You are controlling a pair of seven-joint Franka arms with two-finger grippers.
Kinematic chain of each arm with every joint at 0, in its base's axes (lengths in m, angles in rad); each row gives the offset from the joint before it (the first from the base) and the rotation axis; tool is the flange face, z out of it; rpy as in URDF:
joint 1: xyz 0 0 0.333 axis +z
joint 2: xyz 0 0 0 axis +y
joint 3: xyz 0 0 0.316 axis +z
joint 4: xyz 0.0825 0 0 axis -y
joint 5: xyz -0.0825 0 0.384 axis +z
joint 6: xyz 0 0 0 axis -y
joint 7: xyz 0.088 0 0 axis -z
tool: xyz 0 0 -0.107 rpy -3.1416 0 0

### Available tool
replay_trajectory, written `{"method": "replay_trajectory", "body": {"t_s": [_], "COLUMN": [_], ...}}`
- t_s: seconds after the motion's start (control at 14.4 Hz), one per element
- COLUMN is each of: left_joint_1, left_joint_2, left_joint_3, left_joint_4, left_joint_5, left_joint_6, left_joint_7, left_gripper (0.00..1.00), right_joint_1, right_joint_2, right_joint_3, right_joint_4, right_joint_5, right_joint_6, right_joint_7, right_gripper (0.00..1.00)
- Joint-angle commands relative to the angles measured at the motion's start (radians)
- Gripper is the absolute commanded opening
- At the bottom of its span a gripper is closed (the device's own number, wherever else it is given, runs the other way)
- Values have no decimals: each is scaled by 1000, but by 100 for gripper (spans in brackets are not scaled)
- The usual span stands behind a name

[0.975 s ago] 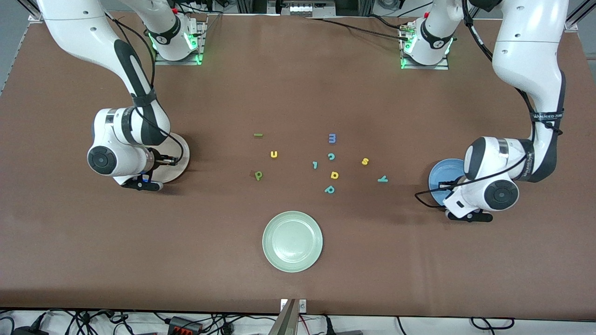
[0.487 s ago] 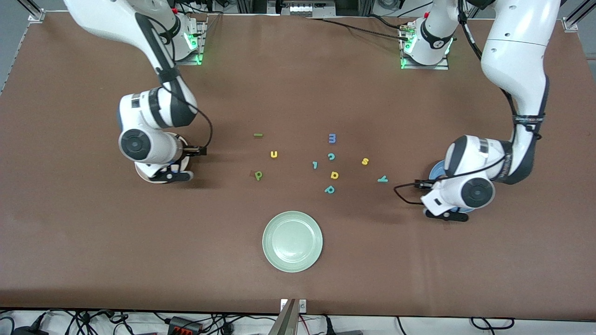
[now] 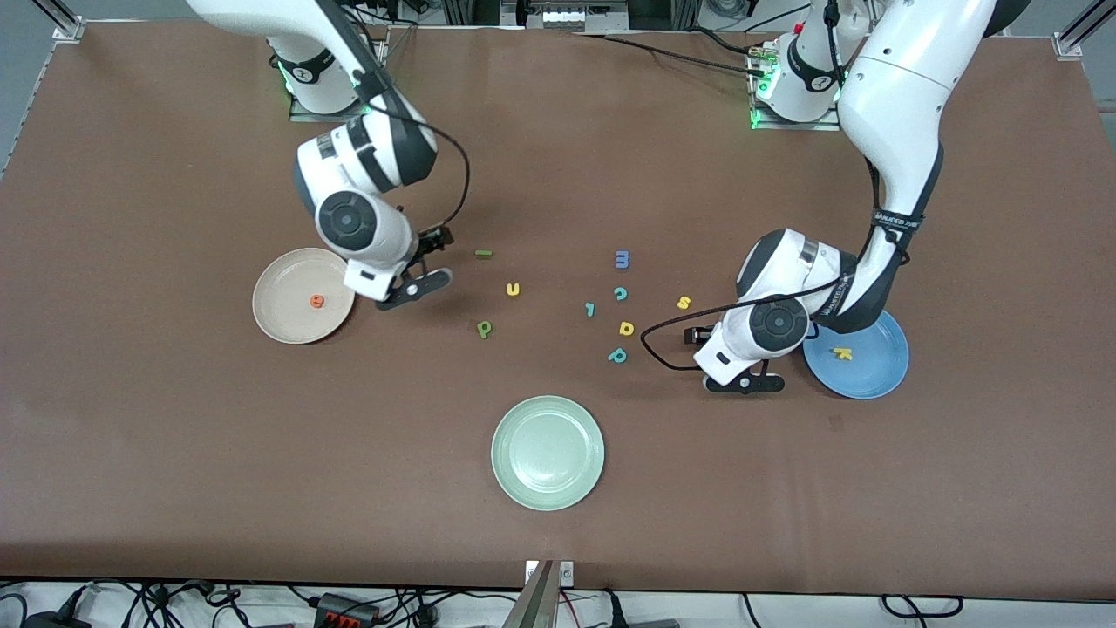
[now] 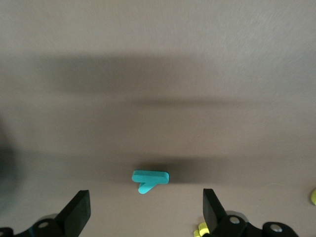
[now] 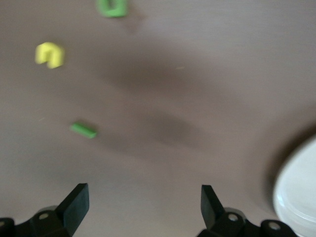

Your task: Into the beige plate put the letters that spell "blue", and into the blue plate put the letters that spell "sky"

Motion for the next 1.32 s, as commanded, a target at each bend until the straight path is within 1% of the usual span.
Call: {"method": "replay_trajectory", "body": {"t_s": [0.0, 0.07, 0.21, 0.28, 0.35, 0.42, 0.56, 0.63, 0.7, 0.77, 0.91, 1.11, 1.25], "left_joint_1": [27, 30, 33, 34, 34, 37, 48, 50, 50, 50, 48, 60, 70], "left_joint_2": [-36, -36, -36, -36, -36, -36, -38, -38, -39, -39, -41, -61, -91], "left_joint_3": [-24, -22, -22, -22, -22, -22, -24, -24, -24, -24, -24, -24, -22], "left_joint_4": [-107, -130, -150, -150, -150, -150, -150, -150, -150, -150, -150, -138, -112], "left_joint_5": [5, 5, 5, 5, 5, 5, 5, 5, 5, 5, 5, 5, 9], "left_joint_6": [108, 145, 178, 178, 178, 179, 178, 178, 178, 176, 172, 132, 71], "left_joint_7": [-31, -29, -31, -31, -29, -28, -26, -28, -29, -29, -28, -13, -9], "left_gripper": [100, 100, 100, 95, 87, 72, 42, 28, 18, 13, 12, 12, 12], "right_joint_1": [-10, -2, 35, 61, 94, 110, 110, 107, 107, 110, 116, 148, 182], "right_joint_2": [-27, -17, -10, 3, 5, 5, 17, 23, 28, 37, 52, 77, 94], "right_joint_3": [38, 38, 38, 38, 36, 36, 36, 36, 36, 36, 36, 36, 35], "right_joint_4": [-45, -47, -53, -53, -64, -90, -153, -179, -191, -191, -191, -190, -182], "right_joint_5": [7, 7, 7, 5, 2, 1, -4, -4, -4, -6, -4, -4, -9], "right_joint_6": [55, 83, 127, 147, 175, 227, 375, 422, 450, 462, 483, 482, 484], "right_joint_7": [-184, -273, -364, -395, -406, -418, -525, -568, -608, -651, -731, -751, -753], "right_gripper": [100, 100, 100, 100, 100, 100, 100, 100, 100, 100, 100, 100, 92]}}
